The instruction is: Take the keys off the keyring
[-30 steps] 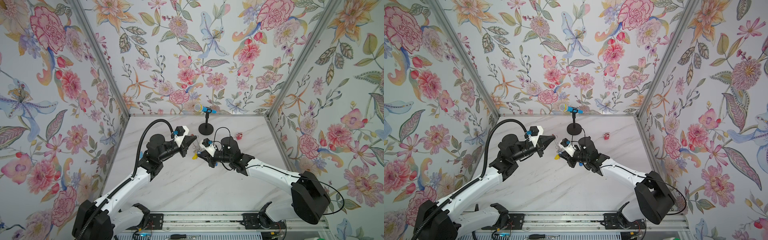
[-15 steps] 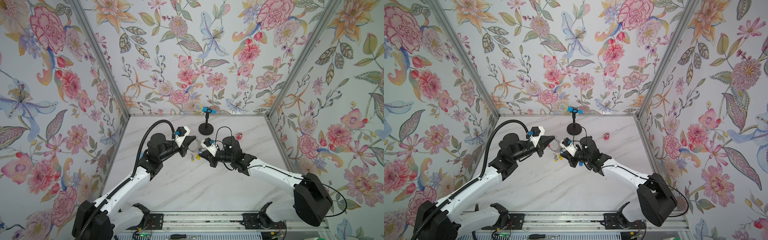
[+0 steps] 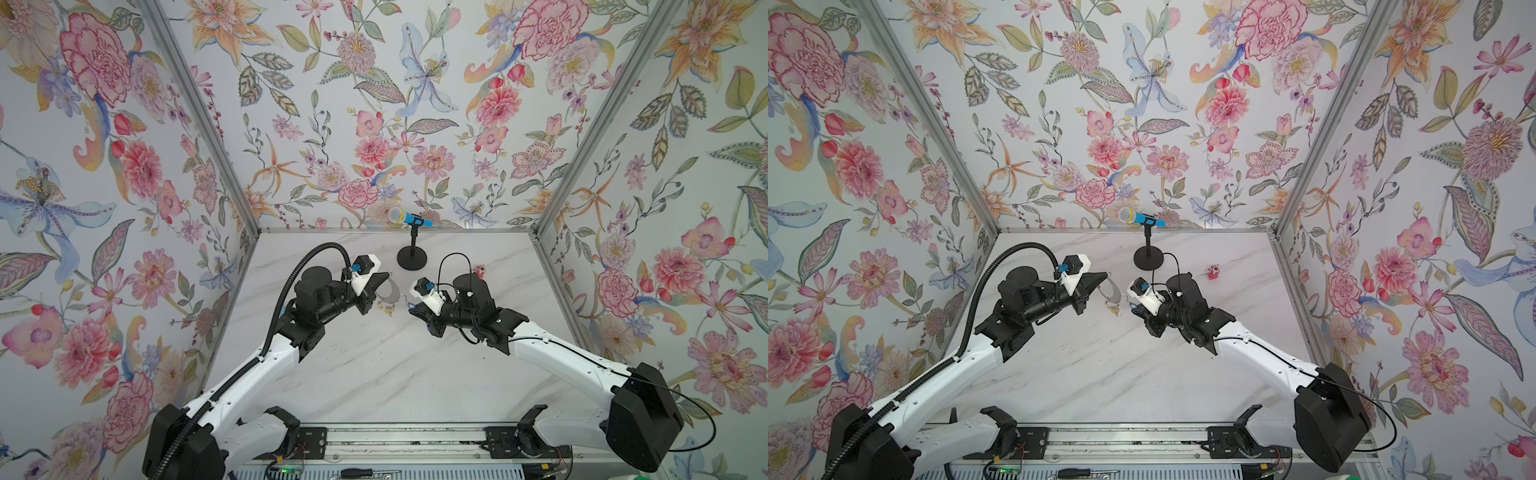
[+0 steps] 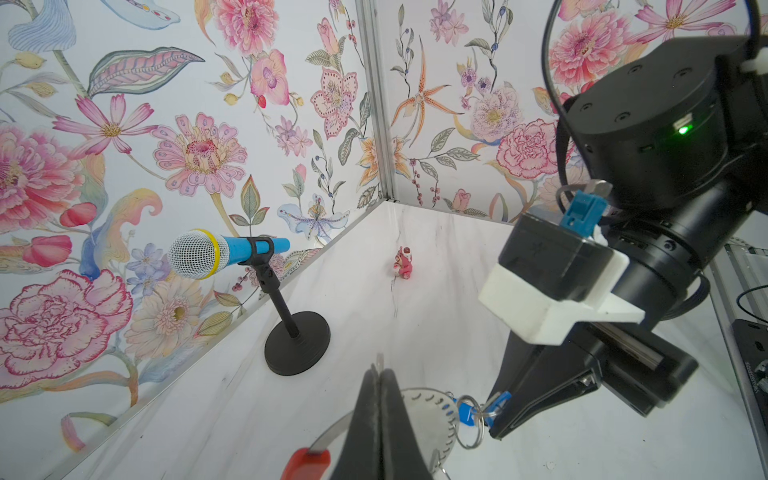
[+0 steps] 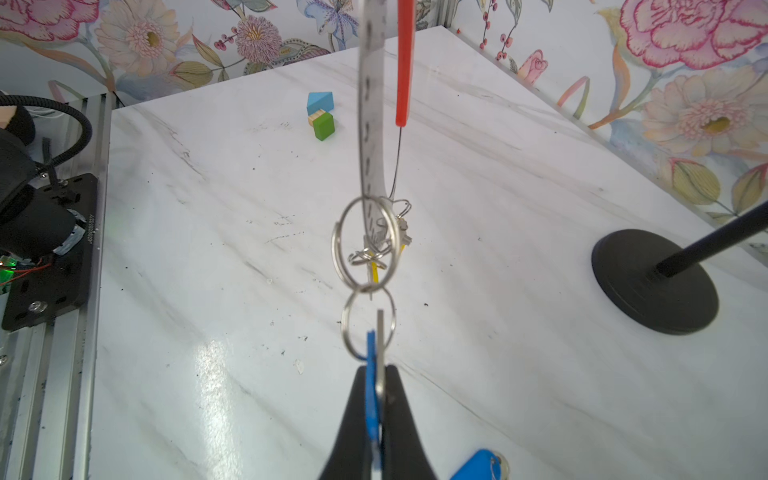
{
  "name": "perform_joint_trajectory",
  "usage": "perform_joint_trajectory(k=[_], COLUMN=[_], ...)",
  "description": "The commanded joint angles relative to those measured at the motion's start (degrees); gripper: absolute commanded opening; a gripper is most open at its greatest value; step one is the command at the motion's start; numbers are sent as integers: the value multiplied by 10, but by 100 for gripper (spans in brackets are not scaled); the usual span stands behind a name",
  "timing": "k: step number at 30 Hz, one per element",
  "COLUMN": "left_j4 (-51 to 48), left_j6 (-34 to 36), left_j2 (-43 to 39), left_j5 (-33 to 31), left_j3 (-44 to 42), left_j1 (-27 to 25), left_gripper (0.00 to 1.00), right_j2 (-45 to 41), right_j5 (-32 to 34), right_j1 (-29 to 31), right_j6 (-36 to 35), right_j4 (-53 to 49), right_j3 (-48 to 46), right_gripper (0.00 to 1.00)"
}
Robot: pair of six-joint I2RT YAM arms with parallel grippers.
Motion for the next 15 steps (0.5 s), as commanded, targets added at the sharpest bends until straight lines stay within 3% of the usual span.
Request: perform_joint_trajectory(k=[1,11,15], left_j4=[1,38,40], left_j6=[7,-36,-42], left_j2=[-14,-9,-7], left_j5=[-8,24,34], left_j3=[-8,-49,-51], left_j1=[3,3,3], left_gripper=[0,0,9], right_j2=[-16,-35,-37], right_j5=[37,87,112], right_j1=[-2,15,19], right_j6=[-29,-79,-104], right_j4=[-50,-88,-95], right_j3=[27,66,79], right_gripper=[0,0,0])
